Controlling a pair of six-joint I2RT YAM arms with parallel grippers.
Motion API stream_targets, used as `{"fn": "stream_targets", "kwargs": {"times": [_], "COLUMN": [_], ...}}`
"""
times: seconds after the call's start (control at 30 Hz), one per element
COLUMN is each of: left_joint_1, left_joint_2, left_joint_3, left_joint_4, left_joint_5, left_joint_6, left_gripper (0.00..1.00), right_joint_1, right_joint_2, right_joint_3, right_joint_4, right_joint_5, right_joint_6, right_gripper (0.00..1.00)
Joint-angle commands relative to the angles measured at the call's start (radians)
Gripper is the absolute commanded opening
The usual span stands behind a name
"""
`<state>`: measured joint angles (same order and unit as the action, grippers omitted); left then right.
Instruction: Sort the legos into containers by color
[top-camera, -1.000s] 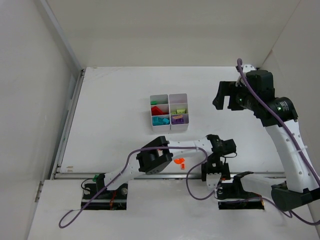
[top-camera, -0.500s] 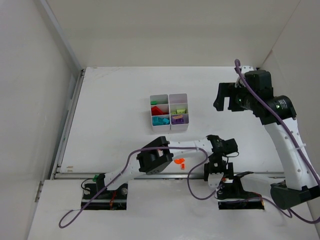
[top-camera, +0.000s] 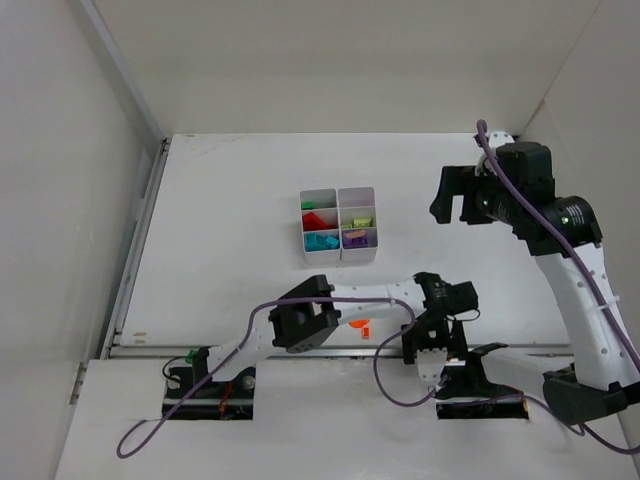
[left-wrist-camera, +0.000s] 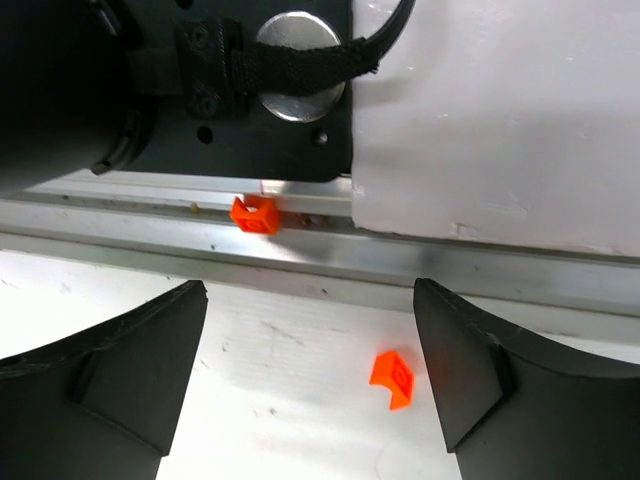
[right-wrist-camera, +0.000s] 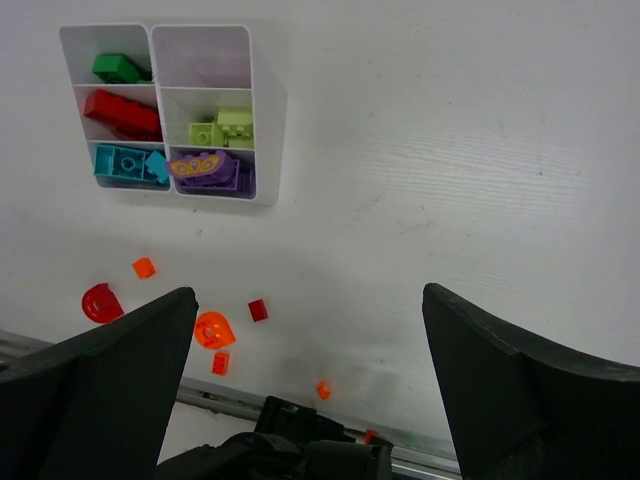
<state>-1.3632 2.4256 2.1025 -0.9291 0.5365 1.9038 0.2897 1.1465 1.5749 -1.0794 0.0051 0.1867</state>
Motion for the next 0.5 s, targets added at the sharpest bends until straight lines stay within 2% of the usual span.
{"fn": "stream_targets", "kwargs": {"times": [0.0,0.17,0.23,0.33,0.37,0.47], "left_joint_1": [-0.1,-0.109,-0.109,-0.109,-0.109,-0.109], "left_joint_2": [0.058,0.058,0.058,0.014,0.0,-0.077], "left_joint_3": [-0.03,-0.041,-0.05,-0.104,-0.125,-0.212], "left_joint_4": [-0.057,-0.079,-0.062,0.005,0.027,0.075], "left_joint_5": [-0.371,-0.386,-0.377,-0.368,-0.368,-0.368], "left_joint_6": [0.544,0.544,0.485,0.35,0.233,0.092], "left_gripper": [0.84,0.84,0.83,0.8,0.8,0.79], "right_joint_1": [-0.003,-0.003,-0.003,-0.003,-0.003,-0.003], "right_joint_2": [-0.028,-0.05,-0.06,-0.07,-0.07,-0.038], "right_joint_3": [0.048,0.039,0.028,0.019,0.019,0.019], "right_joint_4": [-0.013,-0.013,-0.013,-0.013,-0.013,-0.048], "right_joint_5": [0.015,0.015,0.025,0.055,0.073,0.082], "right_joint_6": [-0.01,-0.01,-0.01,-0.01,-0.01,0.0], "right_gripper": [1.0,1.0,1.0,1.0,1.0,1.0]}}
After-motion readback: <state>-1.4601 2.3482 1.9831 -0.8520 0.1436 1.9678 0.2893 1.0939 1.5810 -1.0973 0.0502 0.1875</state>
